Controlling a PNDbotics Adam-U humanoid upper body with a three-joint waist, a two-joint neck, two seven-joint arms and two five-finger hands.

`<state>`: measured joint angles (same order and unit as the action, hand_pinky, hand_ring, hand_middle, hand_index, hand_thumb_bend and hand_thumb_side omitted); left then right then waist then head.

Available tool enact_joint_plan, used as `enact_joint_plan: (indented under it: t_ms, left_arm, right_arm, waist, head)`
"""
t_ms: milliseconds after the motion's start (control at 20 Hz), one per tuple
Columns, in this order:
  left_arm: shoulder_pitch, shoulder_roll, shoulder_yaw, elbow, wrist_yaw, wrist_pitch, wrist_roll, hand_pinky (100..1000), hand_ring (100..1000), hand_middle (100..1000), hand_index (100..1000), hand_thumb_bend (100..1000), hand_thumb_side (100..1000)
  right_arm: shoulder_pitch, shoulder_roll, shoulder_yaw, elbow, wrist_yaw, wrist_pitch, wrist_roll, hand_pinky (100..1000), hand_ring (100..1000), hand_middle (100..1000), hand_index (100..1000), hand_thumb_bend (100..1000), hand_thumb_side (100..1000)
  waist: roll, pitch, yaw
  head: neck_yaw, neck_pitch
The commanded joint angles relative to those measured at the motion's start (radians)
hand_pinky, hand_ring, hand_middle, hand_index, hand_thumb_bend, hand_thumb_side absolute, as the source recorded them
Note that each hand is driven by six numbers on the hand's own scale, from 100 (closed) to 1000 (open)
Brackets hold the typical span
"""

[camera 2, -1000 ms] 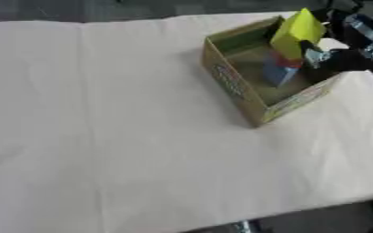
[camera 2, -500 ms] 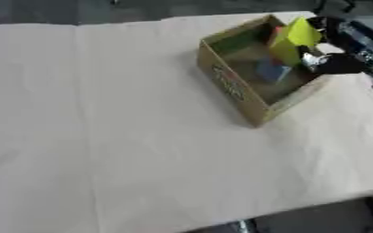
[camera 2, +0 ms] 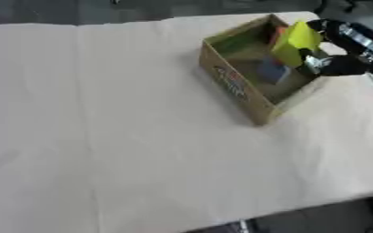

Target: Pick up the objects with one hand, pass them to the other hand, and then place them into the box on the other side of the table.

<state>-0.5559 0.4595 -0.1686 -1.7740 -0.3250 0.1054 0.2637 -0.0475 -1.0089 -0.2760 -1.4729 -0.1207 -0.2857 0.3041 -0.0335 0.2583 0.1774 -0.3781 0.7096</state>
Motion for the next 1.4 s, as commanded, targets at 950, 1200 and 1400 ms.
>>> enact_joint_plan:
  t_ms: [950,1200,1400]
  left_arm:
    - [-0.016,0.003,0.007,-0.013,-0.005,-0.001,0.005,725,733,675,790,1000,701]
    - [-0.017,0.001,0.006,-0.013,-0.008,-0.001,0.004,725,732,673,789,1000,695]
    - [-0.019,-0.001,0.005,-0.012,-0.010,0.001,0.005,724,732,672,788,1000,692]
  right_arm:
    - [0.003,-0.033,0.008,-0.097,0.078,0.032,0.008,1000,964,977,1000,100,100]
    - [-0.001,-0.037,0.008,-0.087,0.087,0.009,0.018,1000,965,984,1000,100,100]
    - [-0.005,-0.040,0.009,-0.073,0.083,0.044,-0.013,1000,960,989,1000,100,236]
  waist:
    - [0.005,-0.004,0.004]
    - [0.004,-0.004,0.006]
    - [0.005,-0.004,0.007]
  head:
    - [0.018,0.003]
    - [0.019,0.002]
    - [0.019,0.002]
